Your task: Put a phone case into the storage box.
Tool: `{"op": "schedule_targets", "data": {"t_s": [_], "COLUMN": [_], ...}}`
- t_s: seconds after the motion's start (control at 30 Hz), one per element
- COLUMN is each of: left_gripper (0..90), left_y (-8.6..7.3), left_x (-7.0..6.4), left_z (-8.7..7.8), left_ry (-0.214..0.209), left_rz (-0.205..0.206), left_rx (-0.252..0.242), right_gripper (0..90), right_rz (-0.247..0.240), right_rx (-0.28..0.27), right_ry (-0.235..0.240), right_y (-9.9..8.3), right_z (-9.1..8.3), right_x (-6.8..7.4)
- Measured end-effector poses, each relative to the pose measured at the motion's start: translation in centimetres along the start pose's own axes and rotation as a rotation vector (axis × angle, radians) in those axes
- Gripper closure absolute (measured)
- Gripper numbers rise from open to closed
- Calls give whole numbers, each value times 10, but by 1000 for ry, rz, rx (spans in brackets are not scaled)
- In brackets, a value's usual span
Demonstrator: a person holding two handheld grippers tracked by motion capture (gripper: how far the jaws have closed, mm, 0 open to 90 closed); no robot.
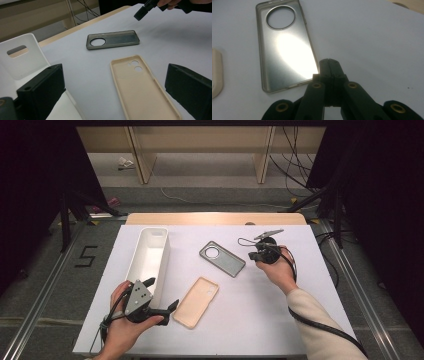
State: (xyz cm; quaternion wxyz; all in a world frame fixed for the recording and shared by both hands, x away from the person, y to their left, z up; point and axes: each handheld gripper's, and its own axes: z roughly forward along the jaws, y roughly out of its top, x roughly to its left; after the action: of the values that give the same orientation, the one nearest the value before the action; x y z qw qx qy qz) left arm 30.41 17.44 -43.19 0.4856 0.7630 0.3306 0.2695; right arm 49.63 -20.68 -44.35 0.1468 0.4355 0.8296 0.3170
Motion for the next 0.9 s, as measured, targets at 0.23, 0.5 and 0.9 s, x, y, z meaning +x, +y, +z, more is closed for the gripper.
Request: {"op": "schedule_targets", "data": {"t_s": [0.23, 0.5, 0.9], "left_gripper": [23, 24, 22], "left_y": [0, 0, 0], "left_x": [0, 1, 1], "left_z": [-1, -1, -1], "left_ry": [2, 2, 3], "left_rz": [-1, -1, 2], "left_rx": [3, -3, -1], "right_gripper": [900, 900, 900], "right_rz": [26, 17, -17], "right_rx": [53, 85, 106], "right_ry": [-10, 0, 15], "right_y": [4, 4, 2], "right_z": [33, 46, 44], "right_x": [-9, -5, 12]}}
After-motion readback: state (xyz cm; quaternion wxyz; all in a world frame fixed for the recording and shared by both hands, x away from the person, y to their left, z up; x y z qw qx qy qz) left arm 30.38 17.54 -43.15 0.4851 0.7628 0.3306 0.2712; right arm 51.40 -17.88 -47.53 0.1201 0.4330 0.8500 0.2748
